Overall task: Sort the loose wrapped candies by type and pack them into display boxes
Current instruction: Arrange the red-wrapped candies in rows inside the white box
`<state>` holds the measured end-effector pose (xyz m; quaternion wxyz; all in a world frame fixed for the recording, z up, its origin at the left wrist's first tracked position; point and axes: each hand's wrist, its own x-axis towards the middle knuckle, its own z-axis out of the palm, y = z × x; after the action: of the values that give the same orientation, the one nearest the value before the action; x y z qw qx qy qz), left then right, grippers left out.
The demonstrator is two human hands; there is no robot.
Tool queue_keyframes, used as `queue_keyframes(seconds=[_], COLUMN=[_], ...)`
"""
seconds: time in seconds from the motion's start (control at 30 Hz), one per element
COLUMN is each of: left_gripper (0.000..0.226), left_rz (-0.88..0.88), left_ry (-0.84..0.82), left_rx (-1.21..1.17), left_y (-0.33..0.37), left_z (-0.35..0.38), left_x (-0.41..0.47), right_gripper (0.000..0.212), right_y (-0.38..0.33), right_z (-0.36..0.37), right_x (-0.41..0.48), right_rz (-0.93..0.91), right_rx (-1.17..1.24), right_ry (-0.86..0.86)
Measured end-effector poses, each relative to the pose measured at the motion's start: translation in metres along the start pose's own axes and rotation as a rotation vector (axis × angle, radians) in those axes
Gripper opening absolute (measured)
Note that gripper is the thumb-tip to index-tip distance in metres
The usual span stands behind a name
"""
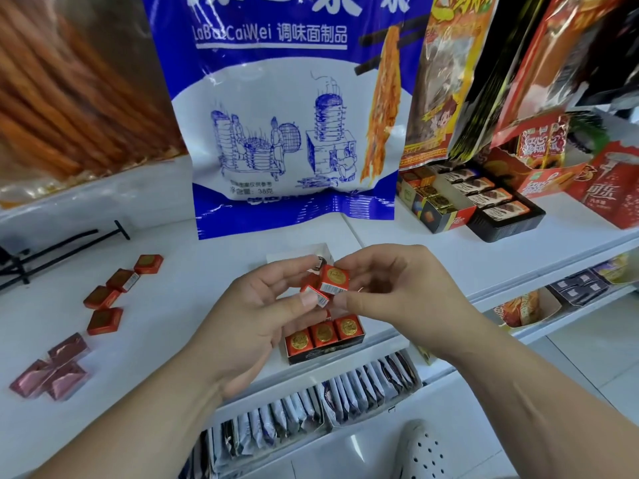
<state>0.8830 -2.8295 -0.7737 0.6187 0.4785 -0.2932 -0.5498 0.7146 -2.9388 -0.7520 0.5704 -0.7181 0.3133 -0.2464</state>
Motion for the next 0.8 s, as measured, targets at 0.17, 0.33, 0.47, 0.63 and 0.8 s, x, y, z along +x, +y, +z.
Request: queue_keyframes(seconds=[0.17, 0.33, 0.47, 0.63, 0.8], left_gripper=[0.043, 0.038, 0.040, 0.049, 0.111], left_rz=[0.089, 0.168, 0.096, 0.153, -0.047], left_ry=[0.074, 0.147, 0.122, 0.192, -0.007], left_rx=[0.201, 0.274, 0.332, 1.052, 1.550], left_y=[0.001, 0.000, 0.003, 0.012, 0.013], left_z=[0.003, 0.009, 0.013, -0.003, -0.019], left_x=[0.002, 0.006, 0.010, 0.009, 0.001], right_gripper=[0.031, 0.032, 0.026, 0.026, 0.030], right_y=[0.001, 0.004, 0.007, 0.017, 0.020], right_z=[-0.003, -0.004, -0.005, -0.010, -0.013], right_x=[0.002, 0.007, 0.010, 0.015, 0.019], right_rz=[-0.007, -0.051, -0.113, -0.132, -0.130], right_rx=[0.021, 0.040, -0.134, -0.577, -0.758], right_ry=[-0.090, -0.045, -0.003, 0.004, -0.063])
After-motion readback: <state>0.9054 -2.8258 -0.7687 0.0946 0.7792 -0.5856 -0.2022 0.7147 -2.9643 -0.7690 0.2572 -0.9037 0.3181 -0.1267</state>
